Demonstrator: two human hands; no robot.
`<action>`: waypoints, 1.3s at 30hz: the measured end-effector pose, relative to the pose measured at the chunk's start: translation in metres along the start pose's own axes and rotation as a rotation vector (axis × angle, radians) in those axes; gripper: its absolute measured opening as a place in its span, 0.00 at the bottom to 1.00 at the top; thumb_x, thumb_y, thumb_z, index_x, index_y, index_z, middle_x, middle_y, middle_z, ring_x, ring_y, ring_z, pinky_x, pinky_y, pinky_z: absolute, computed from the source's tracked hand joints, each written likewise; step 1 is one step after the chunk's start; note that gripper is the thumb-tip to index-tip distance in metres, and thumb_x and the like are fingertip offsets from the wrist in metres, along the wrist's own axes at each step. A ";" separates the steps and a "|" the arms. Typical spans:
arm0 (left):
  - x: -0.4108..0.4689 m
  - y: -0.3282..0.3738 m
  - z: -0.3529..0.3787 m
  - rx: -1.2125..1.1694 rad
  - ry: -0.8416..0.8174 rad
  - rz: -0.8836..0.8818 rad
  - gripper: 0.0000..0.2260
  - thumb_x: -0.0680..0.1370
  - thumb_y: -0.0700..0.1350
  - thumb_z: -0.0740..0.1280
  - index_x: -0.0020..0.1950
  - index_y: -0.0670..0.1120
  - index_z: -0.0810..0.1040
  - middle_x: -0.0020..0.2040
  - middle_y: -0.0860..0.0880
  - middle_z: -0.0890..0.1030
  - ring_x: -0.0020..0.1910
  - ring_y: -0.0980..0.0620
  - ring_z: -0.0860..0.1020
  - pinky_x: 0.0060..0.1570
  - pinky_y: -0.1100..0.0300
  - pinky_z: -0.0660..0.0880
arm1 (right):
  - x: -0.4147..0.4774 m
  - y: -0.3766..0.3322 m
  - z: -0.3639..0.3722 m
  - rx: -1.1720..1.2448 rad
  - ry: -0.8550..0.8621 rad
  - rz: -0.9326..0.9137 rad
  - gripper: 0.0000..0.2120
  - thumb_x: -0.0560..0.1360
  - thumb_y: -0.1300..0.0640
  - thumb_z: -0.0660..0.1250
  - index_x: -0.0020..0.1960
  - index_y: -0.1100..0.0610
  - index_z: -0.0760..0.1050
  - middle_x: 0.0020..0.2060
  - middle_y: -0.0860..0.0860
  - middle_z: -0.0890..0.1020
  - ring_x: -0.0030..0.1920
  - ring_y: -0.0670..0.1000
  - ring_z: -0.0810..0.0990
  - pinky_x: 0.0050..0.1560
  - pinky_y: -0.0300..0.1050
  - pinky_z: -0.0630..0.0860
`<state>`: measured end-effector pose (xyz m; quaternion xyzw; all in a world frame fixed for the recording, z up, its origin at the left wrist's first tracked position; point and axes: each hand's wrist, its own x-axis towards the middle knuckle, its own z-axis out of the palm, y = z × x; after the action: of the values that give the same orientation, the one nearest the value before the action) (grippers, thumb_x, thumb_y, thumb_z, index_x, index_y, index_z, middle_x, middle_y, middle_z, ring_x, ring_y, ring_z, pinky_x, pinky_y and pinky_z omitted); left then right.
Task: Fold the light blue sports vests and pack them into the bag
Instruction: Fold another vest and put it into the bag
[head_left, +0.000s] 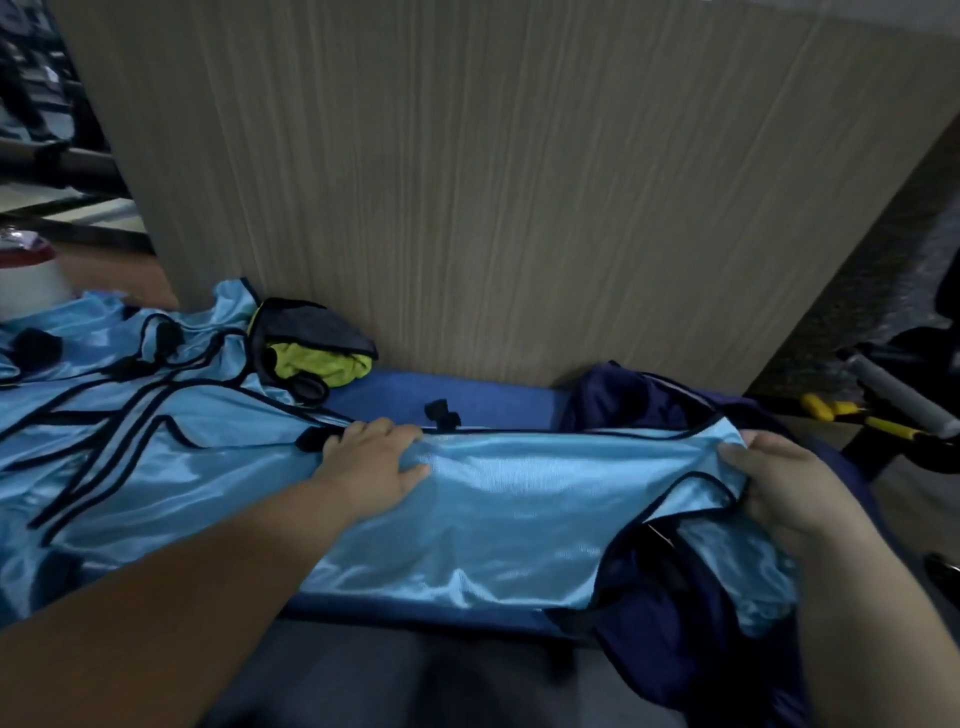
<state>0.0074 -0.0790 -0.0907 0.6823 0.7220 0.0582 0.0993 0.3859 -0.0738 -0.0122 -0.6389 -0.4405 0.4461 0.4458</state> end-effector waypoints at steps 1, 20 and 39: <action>0.005 0.001 -0.001 -0.016 -0.004 -0.010 0.24 0.79 0.64 0.56 0.73 0.59 0.62 0.70 0.52 0.65 0.70 0.47 0.62 0.68 0.47 0.59 | 0.000 -0.001 0.000 0.034 0.000 -0.037 0.07 0.81 0.61 0.62 0.52 0.64 0.76 0.46 0.64 0.81 0.42 0.59 0.80 0.45 0.53 0.77; -0.001 0.074 0.044 -0.221 0.208 0.480 0.24 0.77 0.61 0.56 0.73 0.61 0.63 0.75 0.58 0.63 0.74 0.53 0.57 0.72 0.47 0.58 | 0.010 -0.001 0.008 0.023 0.037 0.065 0.06 0.81 0.61 0.60 0.49 0.55 0.75 0.43 0.55 0.80 0.41 0.54 0.78 0.36 0.45 0.73; -0.033 0.092 0.030 -0.156 -0.190 0.437 0.31 0.78 0.65 0.56 0.78 0.64 0.45 0.78 0.61 0.40 0.78 0.56 0.39 0.76 0.48 0.41 | 0.026 -0.001 0.016 -0.542 0.116 0.028 0.15 0.78 0.55 0.66 0.61 0.63 0.77 0.53 0.62 0.80 0.55 0.58 0.78 0.59 0.52 0.74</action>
<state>0.1056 -0.1075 -0.0971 0.8149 0.5380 0.0696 0.2042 0.3755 -0.0457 -0.0192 -0.7654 -0.5087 0.2809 0.2766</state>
